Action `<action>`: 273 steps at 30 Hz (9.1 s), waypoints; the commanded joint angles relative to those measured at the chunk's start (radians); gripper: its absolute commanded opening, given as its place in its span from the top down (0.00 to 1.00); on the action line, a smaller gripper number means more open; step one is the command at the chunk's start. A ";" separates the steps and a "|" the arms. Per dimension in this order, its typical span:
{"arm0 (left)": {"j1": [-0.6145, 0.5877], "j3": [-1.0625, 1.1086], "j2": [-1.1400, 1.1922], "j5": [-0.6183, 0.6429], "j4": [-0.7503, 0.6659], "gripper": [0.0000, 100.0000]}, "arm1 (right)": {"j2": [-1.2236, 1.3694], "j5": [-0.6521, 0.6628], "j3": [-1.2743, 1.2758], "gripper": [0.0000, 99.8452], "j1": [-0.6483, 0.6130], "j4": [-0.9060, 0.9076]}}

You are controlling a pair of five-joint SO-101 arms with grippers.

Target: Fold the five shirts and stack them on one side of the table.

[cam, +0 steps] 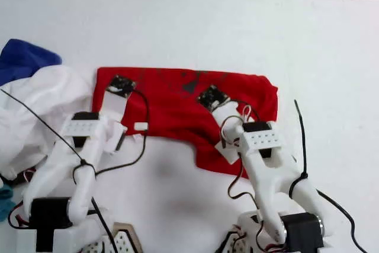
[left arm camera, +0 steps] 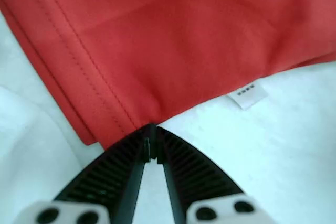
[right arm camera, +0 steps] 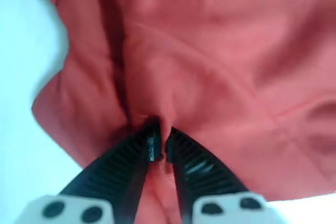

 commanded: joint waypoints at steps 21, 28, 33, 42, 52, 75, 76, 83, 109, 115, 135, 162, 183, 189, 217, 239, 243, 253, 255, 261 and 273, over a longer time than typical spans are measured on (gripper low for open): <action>-0.008 -0.019 0.000 0.005 -0.011 0.97 | -0.352 0.006 -0.226 0.98 -0.105 0.547; -0.008 -0.019 0.000 0.003 -0.011 0.97 | -0.309 0.006 0.002 0.93 -0.111 0.358; -0.008 -0.019 0.000 0.002 -0.009 0.97 | -0.332 0.006 -0.032 0.76 -0.087 0.367; -0.006 -0.019 0.000 0.002 -0.012 0.97 | -0.503 0.006 -0.212 0.87 0.134 0.367; 0.043 -0.278 0.015 0.008 0.063 0.97 | -0.022 -0.006 -0.279 0.98 0.206 -0.015; 0.020 -1.415 1.063 -0.091 0.810 0.97 | 0.881 -0.137 -1.091 0.98 0.374 0.157; 0.009 -1.432 1.076 -0.109 0.827 0.97 | 0.894 -0.117 -1.108 0.98 0.377 0.166; -0.012 -1.477 1.096 -0.138 0.885 0.97 | 0.911 -0.109 -1.257 0.98 0.374 0.309; 0.014 -1.437 0.628 -0.052 0.911 0.97 | 0.226 -0.086 -0.914 0.98 0.248 0.581; 0.037 -1.182 0.387 -0.046 0.796 0.97 | -0.117 -0.084 -0.448 0.98 0.189 0.397; -0.129 -0.036 -0.060 -0.044 0.158 0.97 | -0.346 -0.084 0.012 0.88 -0.131 0.384; -0.129 0.048 -0.055 -0.043 0.057 0.97 | -0.338 0.133 0.206 0.78 -0.131 0.234; -0.129 0.048 -0.054 -0.043 0.055 0.97 | -0.348 0.132 0.170 0.98 -0.124 0.228; -0.129 0.048 -0.054 -0.043 0.055 0.97 | -0.348 0.127 0.153 0.98 -0.131 0.259; -0.129 0.048 -0.054 -0.043 0.054 0.97 | -0.338 0.132 0.227 0.75 -0.130 0.206; -0.129 0.048 -0.054 -0.043 0.055 0.97 | -0.337 0.133 0.302 0.75 -0.179 0.171; -0.129 0.048 -0.054 -0.043 0.055 0.97 | -0.315 0.132 0.299 0.75 -0.177 0.173; -0.129 0.050 -0.054 -0.043 0.055 0.97 | 0.061 0.130 0.083 0.75 -0.087 0.213; -0.129 0.050 -0.054 -0.043 0.055 0.97 | 0.101 0.130 0.058 0.75 -0.091 0.222; -0.129 0.050 -0.054 -0.043 0.055 0.97 | 0.110 0.132 0.052 0.88 -0.093 0.225; -0.129 0.050 -0.054 -0.043 0.055 0.97 | 0.110 0.216 -0.175 0.98 -0.039 0.378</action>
